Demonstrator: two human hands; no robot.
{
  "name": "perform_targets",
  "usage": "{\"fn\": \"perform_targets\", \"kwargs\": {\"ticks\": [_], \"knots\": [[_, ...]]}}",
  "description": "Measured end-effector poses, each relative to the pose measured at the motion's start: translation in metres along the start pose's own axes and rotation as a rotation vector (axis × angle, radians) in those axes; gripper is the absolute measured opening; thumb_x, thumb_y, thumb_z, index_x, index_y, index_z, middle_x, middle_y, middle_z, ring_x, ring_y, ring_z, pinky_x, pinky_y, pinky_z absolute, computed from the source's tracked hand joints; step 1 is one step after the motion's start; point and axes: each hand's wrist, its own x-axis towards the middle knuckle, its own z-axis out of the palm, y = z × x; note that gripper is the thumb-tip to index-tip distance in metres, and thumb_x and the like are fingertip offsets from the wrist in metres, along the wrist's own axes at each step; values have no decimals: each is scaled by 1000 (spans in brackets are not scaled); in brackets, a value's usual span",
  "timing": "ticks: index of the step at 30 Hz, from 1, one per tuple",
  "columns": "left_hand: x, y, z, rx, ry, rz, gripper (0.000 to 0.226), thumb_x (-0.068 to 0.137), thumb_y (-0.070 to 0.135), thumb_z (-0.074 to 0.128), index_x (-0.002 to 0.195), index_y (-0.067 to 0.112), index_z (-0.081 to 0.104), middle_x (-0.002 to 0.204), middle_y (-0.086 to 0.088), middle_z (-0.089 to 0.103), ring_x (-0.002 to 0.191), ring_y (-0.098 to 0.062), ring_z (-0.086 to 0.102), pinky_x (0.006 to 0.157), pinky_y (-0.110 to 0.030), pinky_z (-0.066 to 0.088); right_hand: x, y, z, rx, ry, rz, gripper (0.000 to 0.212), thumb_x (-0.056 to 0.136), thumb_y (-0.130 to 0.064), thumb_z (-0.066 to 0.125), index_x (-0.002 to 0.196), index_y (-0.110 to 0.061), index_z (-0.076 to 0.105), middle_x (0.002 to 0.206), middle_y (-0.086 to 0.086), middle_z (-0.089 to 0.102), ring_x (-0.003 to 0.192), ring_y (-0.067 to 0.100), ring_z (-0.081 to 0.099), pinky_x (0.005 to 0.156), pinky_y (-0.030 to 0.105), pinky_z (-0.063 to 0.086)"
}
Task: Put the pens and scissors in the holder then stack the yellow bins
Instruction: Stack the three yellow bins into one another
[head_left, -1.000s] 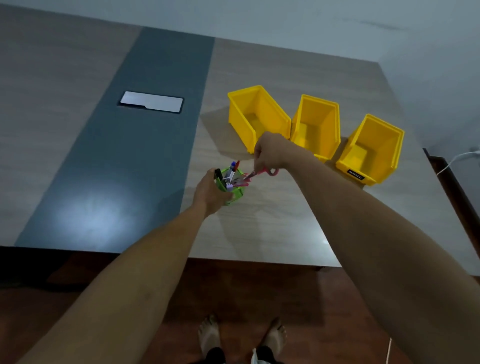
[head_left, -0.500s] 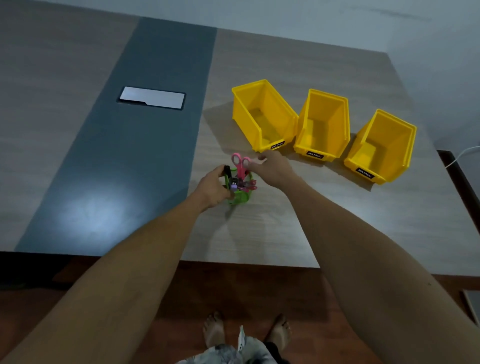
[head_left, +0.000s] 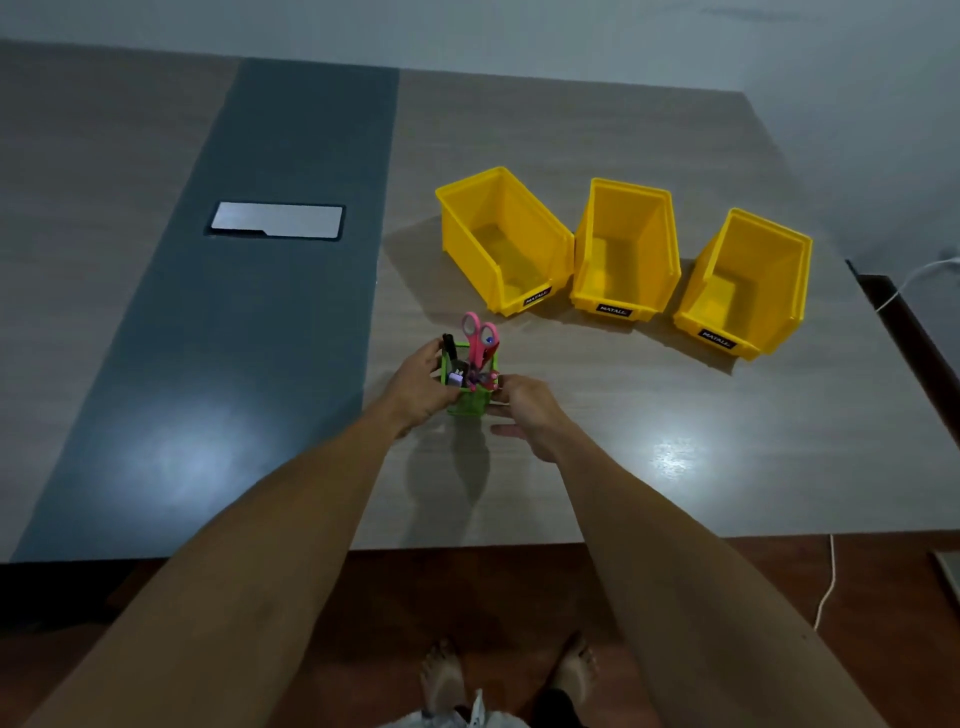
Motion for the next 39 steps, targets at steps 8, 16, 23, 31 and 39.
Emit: {"fn": "perform_targets", "kwargs": {"ticks": [8,16,23,31,39], "knots": [[0,-5,2,7,-20,-20,110,62,9,83,157,18,28,152,-6,48,134,-30,53,103,-52,52,-4,2,-3,-40,-1,-27,33,102,-8,35,116,-17,63,121,7,69,103,20,66,100,48,53],[31,39,-18,247,360,-1,51,89,13,46,138,2,55,134,-24,59,122,-43,58,100,-49,52,0,-33,-41,-89,218,-155,32,103,-13,38,119,1,61,111,22,64,94,32,65,80,52,56],[75,109,14,272,366,9,24,100,10,49,114,21,65,115,-9,63,109,-29,56,96,-40,47,39,-94,-94,-209,322,-316,27,99,-14,44,104,-4,68,93,16,67,85,30,65,70,46,55],[142,129,42,286,439,-90,34,95,22,57,66,17,39,65,-3,40,69,-24,44,65,-34,32,117,-156,-136,-466,258,-436,33,95,-15,46,125,-11,60,120,15,67,105,37,67,88,58,57],[183,115,49,242,452,-164,32,90,23,53,119,18,67,116,-13,69,104,-39,64,88,-41,54,171,-186,-140,-503,15,-256,41,101,-6,38,141,-10,44,111,18,72,82,30,78,76,46,65]]}}
